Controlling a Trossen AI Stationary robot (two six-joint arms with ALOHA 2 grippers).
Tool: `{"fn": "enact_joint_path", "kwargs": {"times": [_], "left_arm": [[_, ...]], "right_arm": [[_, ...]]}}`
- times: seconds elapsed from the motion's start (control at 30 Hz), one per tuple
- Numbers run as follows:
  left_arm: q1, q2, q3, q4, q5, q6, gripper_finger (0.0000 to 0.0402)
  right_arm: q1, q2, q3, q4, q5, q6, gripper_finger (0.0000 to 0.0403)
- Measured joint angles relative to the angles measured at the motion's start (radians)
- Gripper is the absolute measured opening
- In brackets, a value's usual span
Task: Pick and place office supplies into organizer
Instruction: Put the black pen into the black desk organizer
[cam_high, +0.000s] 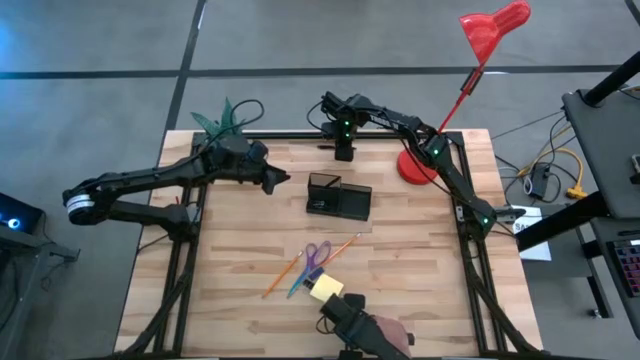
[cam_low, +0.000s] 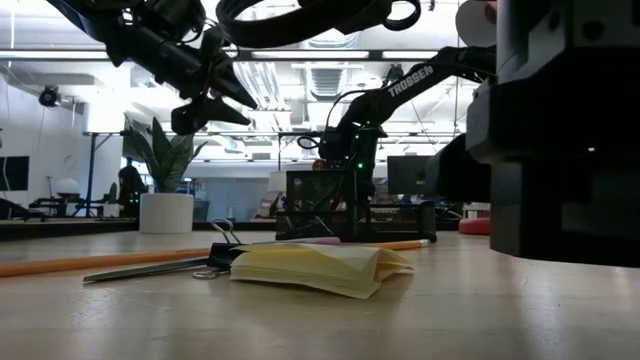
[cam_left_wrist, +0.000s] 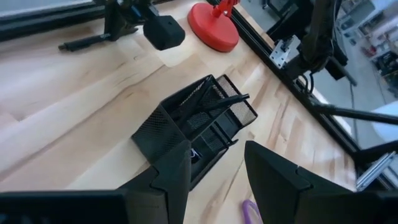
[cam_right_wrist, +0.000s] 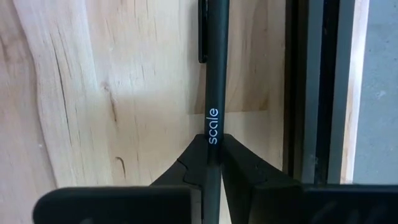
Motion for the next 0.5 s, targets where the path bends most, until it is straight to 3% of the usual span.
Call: {"fn": "enact_joint_path", "kwargs": {"times": [0.3, 0.5], "left_arm": [[-0.001, 0.001, -0.002, 0.000, 0.000, -0.033, 0.0136], [-0.001, 0.001, -0.002, 0.005, 0.000, -0.033, 0.0136]], "right_arm": [[-0.001, -0.003, 0.000, -0.016, -0.011, 0.050, 0.0018], [-0.011, -0.019, 0.009, -0.030, -0.111, 0.156, 0.0018]]}}
